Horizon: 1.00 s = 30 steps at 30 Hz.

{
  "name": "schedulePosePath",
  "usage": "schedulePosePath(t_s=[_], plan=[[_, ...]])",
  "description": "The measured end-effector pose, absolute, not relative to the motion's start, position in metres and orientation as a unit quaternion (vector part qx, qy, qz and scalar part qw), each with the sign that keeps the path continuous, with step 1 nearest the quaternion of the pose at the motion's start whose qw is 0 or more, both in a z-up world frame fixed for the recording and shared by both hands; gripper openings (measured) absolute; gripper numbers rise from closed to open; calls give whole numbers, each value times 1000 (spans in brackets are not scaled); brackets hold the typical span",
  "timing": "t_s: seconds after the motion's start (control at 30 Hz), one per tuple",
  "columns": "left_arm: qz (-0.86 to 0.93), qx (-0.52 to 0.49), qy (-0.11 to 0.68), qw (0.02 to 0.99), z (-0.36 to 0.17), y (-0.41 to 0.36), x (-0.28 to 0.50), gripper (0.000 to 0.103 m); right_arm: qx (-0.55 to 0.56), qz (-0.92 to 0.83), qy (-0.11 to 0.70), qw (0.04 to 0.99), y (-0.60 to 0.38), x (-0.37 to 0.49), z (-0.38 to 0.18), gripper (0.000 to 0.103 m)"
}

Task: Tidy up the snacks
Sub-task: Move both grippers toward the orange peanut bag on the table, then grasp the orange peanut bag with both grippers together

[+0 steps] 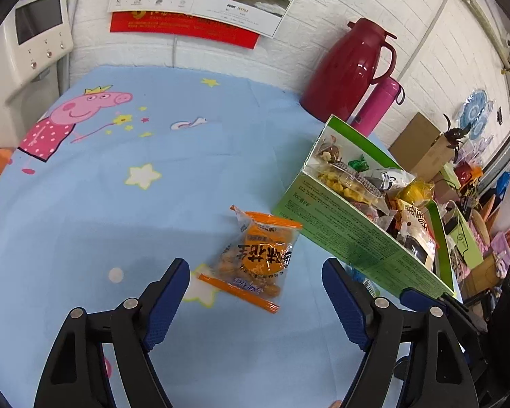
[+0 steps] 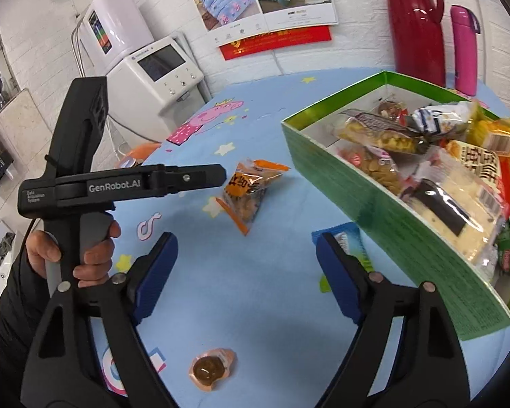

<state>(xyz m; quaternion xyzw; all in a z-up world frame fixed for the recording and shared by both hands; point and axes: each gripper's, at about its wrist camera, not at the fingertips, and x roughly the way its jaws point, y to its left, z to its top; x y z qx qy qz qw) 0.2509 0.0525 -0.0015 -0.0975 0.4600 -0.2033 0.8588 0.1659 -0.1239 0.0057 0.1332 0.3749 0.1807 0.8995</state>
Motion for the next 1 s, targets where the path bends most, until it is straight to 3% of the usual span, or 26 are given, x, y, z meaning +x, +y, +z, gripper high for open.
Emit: schedulePosePath(t_s=[0.27,0.4,0.5,0.53,0.6,0.67,0.73,0.83,1.0], plan=[[-238,-94,484,837,-22,56,268,72,122,198,420,877,-96,221,-22,67],[-249,-89,496,827,-33,53,277,69,120,199,429,873,-93,236,-31,64],[-258,-89,502,821,-41,51,285,66,117,202,436,869,-90,245,-37,51],[-260,-86,497,824,-40,50,286,59,117,204,440,866,-89,249,-40,46],[-264,-80,497,823,-41,47,287,55,112,197,444,867,-89,253,-44,41],[-260,-72,494,826,-41,46,285,53,108,186,441,871,-92,252,-45,28],[-260,-79,492,827,-40,46,282,50,114,184,442,871,-97,249,-44,24],[-261,-95,490,826,-37,48,277,43,117,180,437,874,-100,243,-41,23],[-258,-97,481,832,-24,47,264,42,118,182,419,882,-104,223,-27,22]])
